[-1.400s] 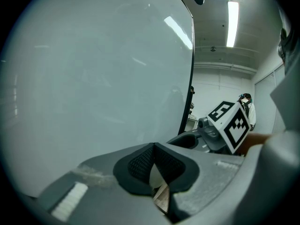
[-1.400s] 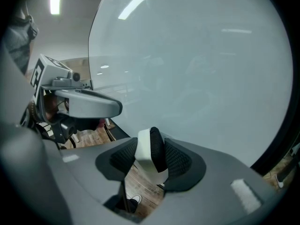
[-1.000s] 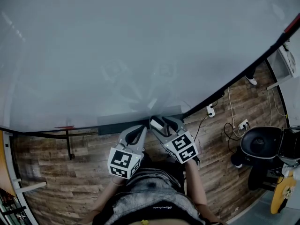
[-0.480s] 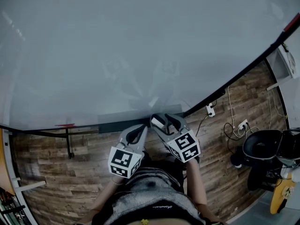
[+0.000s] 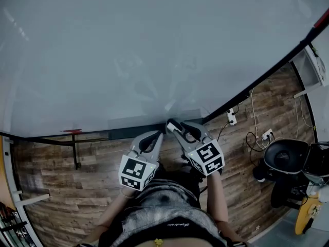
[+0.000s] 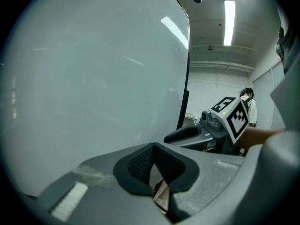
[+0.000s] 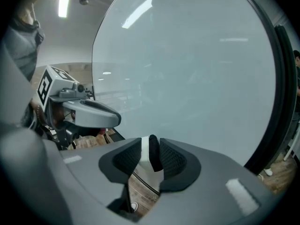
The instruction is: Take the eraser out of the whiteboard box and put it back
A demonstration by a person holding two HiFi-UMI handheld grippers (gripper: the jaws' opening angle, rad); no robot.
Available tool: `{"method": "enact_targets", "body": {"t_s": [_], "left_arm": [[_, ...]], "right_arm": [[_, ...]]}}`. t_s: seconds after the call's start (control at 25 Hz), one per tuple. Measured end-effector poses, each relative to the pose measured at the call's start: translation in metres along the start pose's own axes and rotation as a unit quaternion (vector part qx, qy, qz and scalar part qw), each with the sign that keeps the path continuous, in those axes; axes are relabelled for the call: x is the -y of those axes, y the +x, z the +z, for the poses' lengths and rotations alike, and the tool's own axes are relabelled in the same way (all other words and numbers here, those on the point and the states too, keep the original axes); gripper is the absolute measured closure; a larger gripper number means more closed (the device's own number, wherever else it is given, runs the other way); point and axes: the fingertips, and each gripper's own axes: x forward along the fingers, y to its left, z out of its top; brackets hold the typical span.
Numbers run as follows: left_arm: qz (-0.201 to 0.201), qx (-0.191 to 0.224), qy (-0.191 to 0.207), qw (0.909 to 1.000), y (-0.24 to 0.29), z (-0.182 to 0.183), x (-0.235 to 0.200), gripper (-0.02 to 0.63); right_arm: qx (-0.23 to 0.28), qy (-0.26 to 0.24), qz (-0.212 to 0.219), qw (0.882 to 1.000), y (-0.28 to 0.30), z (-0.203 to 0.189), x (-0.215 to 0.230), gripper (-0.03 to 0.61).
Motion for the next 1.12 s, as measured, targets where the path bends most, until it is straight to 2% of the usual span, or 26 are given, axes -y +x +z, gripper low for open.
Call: {"method": "enact_targets", "body": {"t_s": [0.28, 0.64, 1.12], "left_arm": [[0.003, 0.003, -0.010, 0.9999, 0.0053, -0.0011, -0.0008, 0.612], [0.007, -0.002, -0.014, 0.9999, 0.0088, -0.0063, -0.0012, 0.612], [0.004, -0.003, -0.016, 0.9999, 0.0083, -0.0082, -0.0030, 0.612]], "right_arm": [[0.006, 0.005, -0.003, 1.000, -0.0009, -0.0021, 0.0013, 0.525], [0.015, 0.005, -0.003, 1.000, -0.0028, -0.0019, -0.0008, 0.575], [0.027, 0.005, -0.011, 1.000, -0.0041, 0.0008, -0.0038, 0.575]]}}
